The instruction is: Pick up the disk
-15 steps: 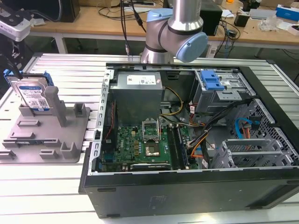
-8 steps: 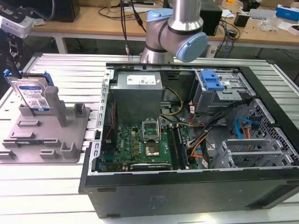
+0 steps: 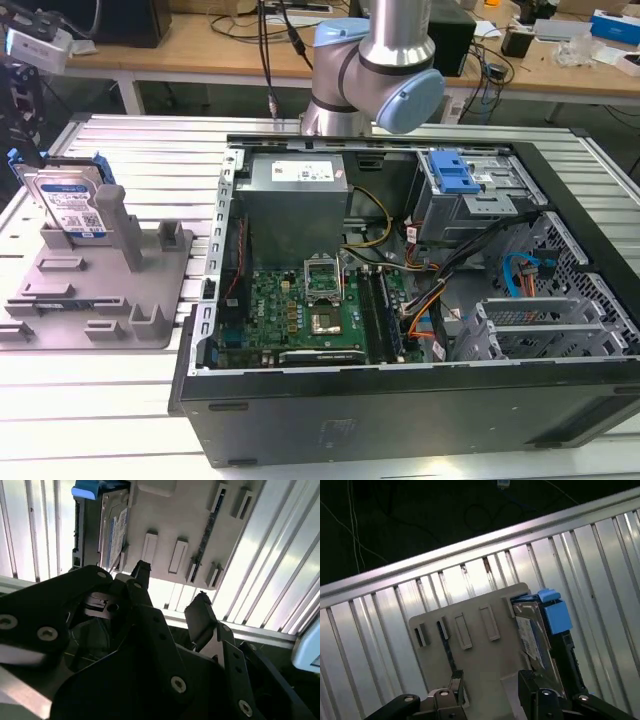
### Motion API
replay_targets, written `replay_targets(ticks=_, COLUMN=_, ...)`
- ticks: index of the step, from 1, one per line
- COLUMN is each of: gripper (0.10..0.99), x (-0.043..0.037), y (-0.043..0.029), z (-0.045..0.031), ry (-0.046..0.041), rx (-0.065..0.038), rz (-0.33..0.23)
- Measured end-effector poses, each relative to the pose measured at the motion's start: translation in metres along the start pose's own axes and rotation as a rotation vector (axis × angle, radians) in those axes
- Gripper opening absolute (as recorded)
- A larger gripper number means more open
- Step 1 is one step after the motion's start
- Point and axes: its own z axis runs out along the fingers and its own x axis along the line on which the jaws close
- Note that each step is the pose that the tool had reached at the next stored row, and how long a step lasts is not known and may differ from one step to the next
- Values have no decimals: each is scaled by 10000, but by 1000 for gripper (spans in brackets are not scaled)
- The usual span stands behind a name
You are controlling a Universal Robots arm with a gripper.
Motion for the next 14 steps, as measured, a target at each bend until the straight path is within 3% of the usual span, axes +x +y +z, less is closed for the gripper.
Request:
replay_targets(ticks=3, gripper=557, x=-10, y=3, z=19, ry=-54, rx=234, rz=-766)
replay_targets(ticks=5, gripper=557, x=-40, y=11, z=31, ry=-51, rx=237, rz=-1184)
replay_targets(ticks=9, gripper=557, x=-48, y=12, z=32, ry=-45, rx=235, rz=-1295)
replay_targets(ticks=14, gripper=557, x=-189, y=77, z=54, ry=-20, rx=241, rz=-1352)
